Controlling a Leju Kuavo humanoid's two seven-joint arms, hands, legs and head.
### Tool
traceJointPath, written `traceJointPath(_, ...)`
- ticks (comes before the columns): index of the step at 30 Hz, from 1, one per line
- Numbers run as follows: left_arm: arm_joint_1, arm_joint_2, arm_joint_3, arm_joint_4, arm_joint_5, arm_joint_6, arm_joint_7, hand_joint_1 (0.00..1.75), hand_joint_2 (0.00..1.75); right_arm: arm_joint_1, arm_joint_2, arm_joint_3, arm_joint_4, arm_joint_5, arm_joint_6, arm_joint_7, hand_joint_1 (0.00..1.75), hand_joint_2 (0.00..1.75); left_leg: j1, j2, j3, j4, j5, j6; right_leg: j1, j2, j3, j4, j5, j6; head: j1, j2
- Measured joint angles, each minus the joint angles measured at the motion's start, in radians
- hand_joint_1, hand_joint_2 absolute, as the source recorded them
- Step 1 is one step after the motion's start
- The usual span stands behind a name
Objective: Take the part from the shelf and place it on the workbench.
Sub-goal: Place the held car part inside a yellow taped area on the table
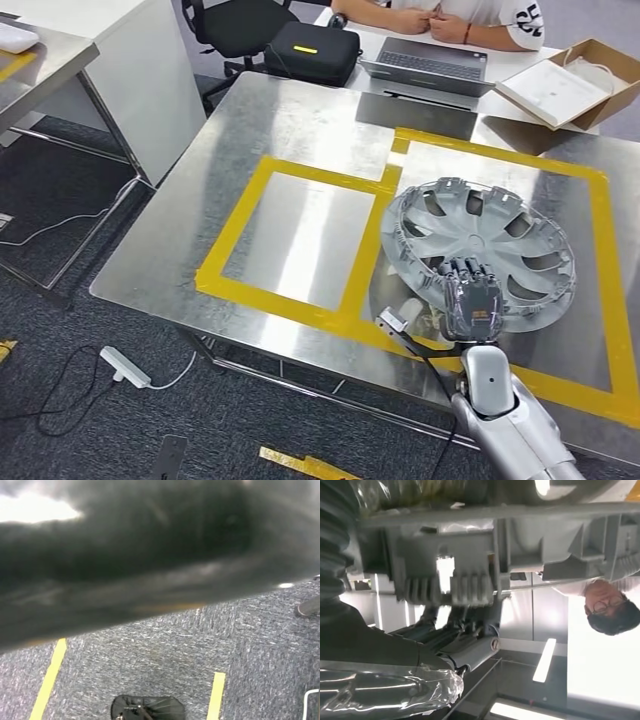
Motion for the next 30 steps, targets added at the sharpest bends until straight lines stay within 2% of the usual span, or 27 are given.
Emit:
traceJointPath(2, 0.0, 0.0, 0.0, 0.0, 0.002, 0.0, 0.0, 0.0, 0.0, 0.006, 0.008, -0.021, -0.007, 0.0, 0.002, -0.02, 0.0, 0.0, 0.002, -0.001, 0.002, 0.006, -0.005, -0.008, -0.006, -0.003, 0.048, -0.126, 0.082, 0.008, 0.0, 0.0)
traceJointPath(3, 0.0, 0.001, 0.0, 0.0, 0.003, 0.001, 0.0, 0.0, 0.0, 0.008, 0.013, -0.034, -0.015, 0.0, 0.003, -0.033, 0.0, 0.0, 0.001, -0.001, 0.001, 0.012, -0.009, -0.014, -0.007, -0.004, 0.078, -0.19, 0.108, 0.01, 0.001, 0.0)
traceJointPath(4, 0.0, 0.002, 0.0, 0.0, 0.004, 0.002, 0.0, 0.0, 0.0, 0.01, 0.017, -0.046, -0.023, 0.0, 0.004, -0.046, 0.0, 0.0, -0.002, -0.002, -0.001, 0.017, -0.011, -0.02, -0.009, -0.004, 0.1, -0.234, 0.122, 0.006, 0.002, 0.0)
traceJointPath(7, 0.002, 0.004, 0.0, 0.0, 0.005, 0.008, 0.0, 0.0, 0.0, 0.024, 0.027, -0.072, -0.042, 0.0, 0.007, -0.071, 0.0, 0.0, -0.004, -0.002, -0.006, 0.025, -0.01, -0.033, -0.006, -0.002, 0.112, -0.254, 0.118, -0.019, -0.002, 0.0)
traceJointPath(9, 0.002, 0.005, 0.001, 0.0, 0.005, 0.011, 0.0, 0.0, 0.0, 0.03, 0.031, -0.083, -0.05, 0.0, 0.007, -0.076, 0.0, 0.0, -0.001, -0.001, -0.014, 0.045, -0.028, -0.043, -0.006, -0.003, 0.112, -0.254, 0.121, -0.032, -0.004, 0.0)
traceJointPath(11, 0.003, 0.006, 0.001, 0.0, 0.006, 0.012, 0.0, 0.0, 0.0, 0.031, 0.034, -0.097, -0.065, 0.0, 0.008, -0.081, 0.0, 0.0, 0.002, 0.0, -0.05, 0.133, -0.085, -0.052, -0.008, -0.004, 0.113, -0.255, 0.124, -0.044, -0.006, 0.0)
traceJointPath(13, 0.005, 0.005, 0.001, 0.0, 0.007, 0.012, 0.0, 0.0, 0.0, 0.034, 0.036, -0.106, -0.079, 0.0, 0.009, -0.086, 0.0, 0.0, 0.005, 0.001, -0.103, 0.26, -0.146, -0.057, -0.006, -0.004, 0.112, -0.255, 0.125, -0.048, -0.007, 0.0)
traceJointPath(14, 0.006, 0.004, 0.001, 0.0, 0.009, 0.012, 0.0, 0.0, 0.0, 0.038, 0.036, -0.109, -0.086, 0.0, 0.012, -0.089, 0.0, 0.0, 0.005, 0.001, -0.118, 0.299, -0.157, -0.056, -0.005, -0.004, 0.112, -0.255, 0.125, -0.049, -0.007, 0.0)
traceJointPath(15, 0.008, 0.004, 0.001, 0.0, 0.01, 0.013, 0.0, 0.0, 0.0, 0.043, 0.036, -0.111, -0.093, 0.0, 0.016, -0.093, 0.0, 0.0, 0.006, 0.001, -0.117, 0.305, -0.15, -0.055, -0.005, -0.004, 0.113, -0.255, 0.125, -0.049, -0.007, 0.0)
traceJointPath(16, 0.009, 0.004, 0.001, 0.0, 0.011, 0.013, 0.0, 0.0, 0.0, 0.05, 0.036, -0.115, -0.104, 0.0, 0.021, -0.099, 0.0, 0.0, 0.006, 0.001, -0.099, 0.274, -0.127, -0.051, -0.004, -0.003, 0.113, -0.255, 0.125, -0.049, -0.007, 0.0)
traceJointPath(18, 0.01, 0.006, 0.001, 0.0, 0.013, 0.014, -0.002, 0.0, 0.0, 0.061, 0.036, -0.126, -0.127, 0.0, 0.031, -0.113, 0.0, 0.0, 0.003, 0.001, -0.029, 0.146, -0.066, -0.04, -0.003, -0.002, 0.115, -0.254, 0.125, -0.046, -0.007, 0.0)
traceJointPath(19, 0.01, 0.007, 0.001, 0.0, 0.013, 0.014, -0.003, 0.0, 0.0, 0.064, 0.036, -0.131, -0.136, 0.0, 0.035, -0.118, 0.0, 0.0, 0.002, 0.001, 0.001, 0.088, -0.05, -0.036, -0.001, -0.002, 0.114, -0.253, 0.125, -0.043, -0.007, 0.0)
traceJointPath(21, 0.01, 0.008, 0.001, 0.0, 0.014, 0.014, -0.004, 0.0, 0.0, 0.069, 0.036, -0.138, -0.15, 0.0, 0.038, -0.123, 0.0, 0.0, -0.001, 0.001, 0.024, 0.038, -0.047, -0.032, 0.001, -0.002, 0.11, -0.253, 0.127, -0.032, -0.006, 0.0)
traceJointPath(23, 0.012, 0.007, 0.001, 0.0, 0.014, 0.014, -0.005, 0.0, 0.0, 0.075, 0.036, -0.144, -0.161, 0.0, 0.039, -0.125, 0.0, 0.0, 0.001, 0.002, 0.025, 0.029, -0.045, -0.026, 0.0, -0.002, 0.107, -0.256, 0.127, -0.02, -0.005, 0.0)
traceJointPath(24, 0.013, 0.007, 0.002, 0.0, 0.014, 0.014, -0.005, 0.0, 0.0, 0.076, 0.036, -0.147, -0.167, 0.0, 0.039, -0.125, 0.0, 0.0, 0.003, 0.002, 0.026, 0.025, -0.042, -0.021, 0.0, -0.003, 0.102, -0.247, 0.118, -0.015, -0.005, 0.0)
traceJointPath(25, 0.013, 0.007, 0.002, 0.0, 0.014, 0.014, -0.006, 0.0, 0.0, 0.076, 0.036, -0.15, -0.172, 0.0, 0.039, -0.126, 0.0, 0.0, 0.005, 0.003, 0.028, 0.021, -0.04, -0.016, 0.0, -0.003, 0.089, -0.219, 0.099, -0.011, -0.003, 0.0)
traceJointPath(26, 0.013, 0.007, 0.002, 0.0, 0.014, 0.014, -0.006, 0.0, 0.0, 0.076, 0.036, -0.152, -0.175, 0.0, 0.039, -0.126, 0.0, 0.0, 0.007, 0.004, 0.029, 0.019, -0.038, -0.012, -0.001, -0.003, 0.064, -0.167, 0.069, -0.007, -0.003, 0.0)
traceJointPath(28, 0.013, 0.008, 0.002, 0.0, 0.016, 0.014, -0.006, 0.0, 0.0, 0.08, 0.036, -0.154, -0.177, 0.0, 0.039, -0.126, 0.0, 0.0, 0.005, 0.004, 0.028, 0.019, -0.038, -0.009, -0.001, -0.003, 0.002, -0.03, 0.009, -0.002, -0.001, 0.0)
traceJointPath(29, 0.014, 0.007, 0.003, 0.0, 0.016, 0.014, -0.006, 0.0, 0.0, 0.083, 0.036, -0.155, -0.177, 0.0, 0.039, -0.126, 0.0, 0.0, 0.004, 0.004, 0.028, 0.02, -0.038, -0.009, -0.001, -0.003, -0.021, 0.019, -0.004, -0.001, -0.002, 0.0)
traceJointPath(30, 0.015, 0.007, 0.003, 0.0, 0.016, 0.013, -0.006, 0.0, 0.0, 0.085, 0.036, -0.156, -0.177, 0.0, 0.039, -0.126, 0.0, 0.0, 0.004, 0.004, 0.029, 0.02, -0.038, -0.009, -0.001, -0.003, -0.027, 0.029, 0.003, 0.0, -0.001, 0.0)
